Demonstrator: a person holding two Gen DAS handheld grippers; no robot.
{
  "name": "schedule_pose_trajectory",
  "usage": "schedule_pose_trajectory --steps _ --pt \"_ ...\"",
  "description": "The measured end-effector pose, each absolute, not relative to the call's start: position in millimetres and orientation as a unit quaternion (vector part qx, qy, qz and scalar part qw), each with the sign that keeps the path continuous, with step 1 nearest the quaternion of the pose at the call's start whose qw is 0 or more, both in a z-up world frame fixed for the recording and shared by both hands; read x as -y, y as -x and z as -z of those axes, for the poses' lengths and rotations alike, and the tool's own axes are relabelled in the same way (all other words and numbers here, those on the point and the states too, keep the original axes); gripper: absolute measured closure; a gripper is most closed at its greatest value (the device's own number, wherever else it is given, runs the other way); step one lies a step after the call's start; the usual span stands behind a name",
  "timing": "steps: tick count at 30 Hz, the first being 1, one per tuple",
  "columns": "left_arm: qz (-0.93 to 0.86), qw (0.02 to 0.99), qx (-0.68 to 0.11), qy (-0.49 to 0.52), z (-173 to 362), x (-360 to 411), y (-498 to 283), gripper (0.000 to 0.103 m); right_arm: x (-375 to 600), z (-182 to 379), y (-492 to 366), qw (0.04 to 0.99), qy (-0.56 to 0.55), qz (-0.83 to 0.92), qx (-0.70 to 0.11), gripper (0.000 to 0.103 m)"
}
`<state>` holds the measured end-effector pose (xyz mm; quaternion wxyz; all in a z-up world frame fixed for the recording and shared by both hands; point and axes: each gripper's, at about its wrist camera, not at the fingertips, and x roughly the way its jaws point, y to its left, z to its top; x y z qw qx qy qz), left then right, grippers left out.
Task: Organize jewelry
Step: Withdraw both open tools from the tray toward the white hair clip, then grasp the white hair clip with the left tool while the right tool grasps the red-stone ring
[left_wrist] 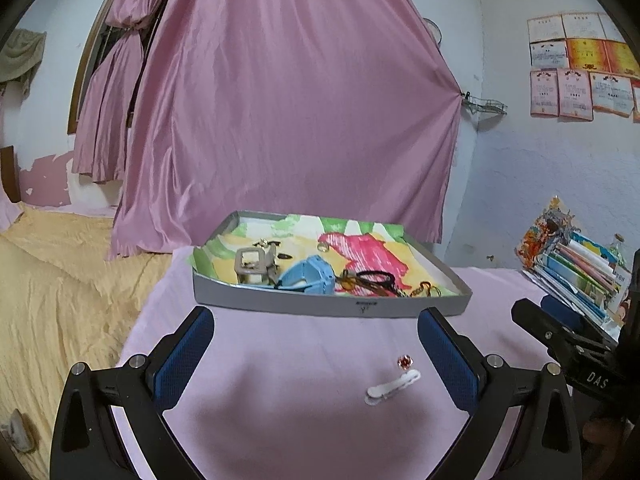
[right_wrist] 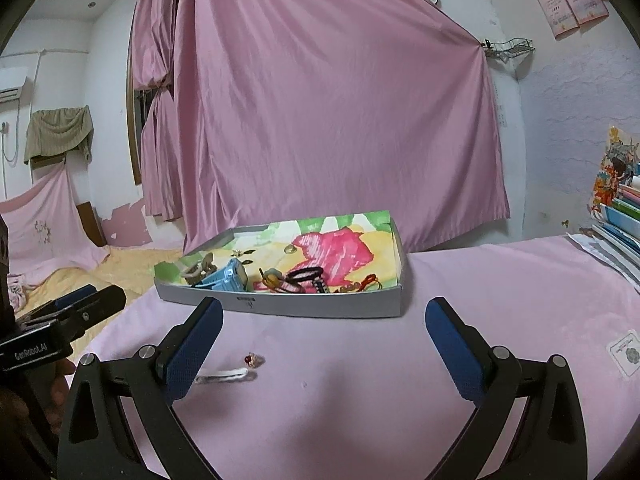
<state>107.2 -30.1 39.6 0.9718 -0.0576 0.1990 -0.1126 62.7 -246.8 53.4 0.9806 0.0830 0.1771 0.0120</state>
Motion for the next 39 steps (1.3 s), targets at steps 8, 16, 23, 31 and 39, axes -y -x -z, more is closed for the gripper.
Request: schedule_pose_trajectory --steps 8,16,23,31,39 --pt "0.123 0.959 -0.25 0.043 -27.7 37.9 -115.7 0.001 254.3 -44.4 -72.7 0.972 -0.08 -0.016 -0.222 0.003" --pt "0.149 0.927 -0.342 0.02 -7.1 49.8 -135.7 0.001 258.4 -32.5 -90.0 0.952 -0.06 -0.039 -0.297 0.003" --pt "0.166 0.904 -0.395 -0.014 6.3 64.4 -147.1 0.001 261.6 -28.3 -97.8 0.941 -0.045 -0.046 -0.332 0.003" --pt "0.182 0.891 -0.41 -0.064 9.9 79.5 -153.1 0.001 265.4 -16.2 -106.8 0.927 -0.047 -0.054 -0.367 0.003" --pt "0.197 0.883 -0.416 -0.094 11.7 95.2 -158.0 0.027 262.2 -11.7 -114.1 0.919 -0.046 -0.058 -0.388 0.004"
